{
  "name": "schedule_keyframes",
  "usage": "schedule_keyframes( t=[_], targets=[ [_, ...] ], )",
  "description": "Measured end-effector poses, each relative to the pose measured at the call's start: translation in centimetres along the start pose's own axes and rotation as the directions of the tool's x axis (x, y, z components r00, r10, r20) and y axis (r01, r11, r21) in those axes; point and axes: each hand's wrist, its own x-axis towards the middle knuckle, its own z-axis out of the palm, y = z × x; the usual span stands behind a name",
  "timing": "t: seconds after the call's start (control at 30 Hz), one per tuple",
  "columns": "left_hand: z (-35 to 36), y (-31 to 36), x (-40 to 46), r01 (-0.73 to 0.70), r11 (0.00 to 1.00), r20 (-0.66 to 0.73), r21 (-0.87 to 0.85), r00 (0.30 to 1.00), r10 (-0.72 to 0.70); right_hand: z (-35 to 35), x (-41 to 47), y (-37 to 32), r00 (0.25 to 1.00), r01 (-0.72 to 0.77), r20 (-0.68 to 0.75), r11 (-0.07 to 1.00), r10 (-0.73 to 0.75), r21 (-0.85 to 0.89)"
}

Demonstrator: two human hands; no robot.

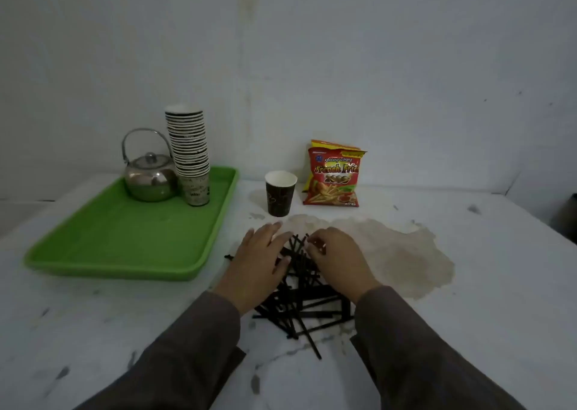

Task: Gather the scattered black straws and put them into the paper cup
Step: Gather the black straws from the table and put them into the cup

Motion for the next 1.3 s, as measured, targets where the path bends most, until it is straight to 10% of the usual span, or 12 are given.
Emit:
schedule_keyframes(
  t=[0.6,1.3],
  targets=[
    [3.2,-0.3,2.9,0.217,0.967,0.034,-0.137,0.976,-0.214,3.5,3.3,1.8,0.968,-0.180,0.164,0.981,0.191,-0.077],
    [0.2,-1.9,4.1,0.462,0.740,0.225,-0.489,0.886,-0.405,3.3,4.2,1.4,0.978,-0.210,0.078,0.942,0.196,0.263]
  ],
)
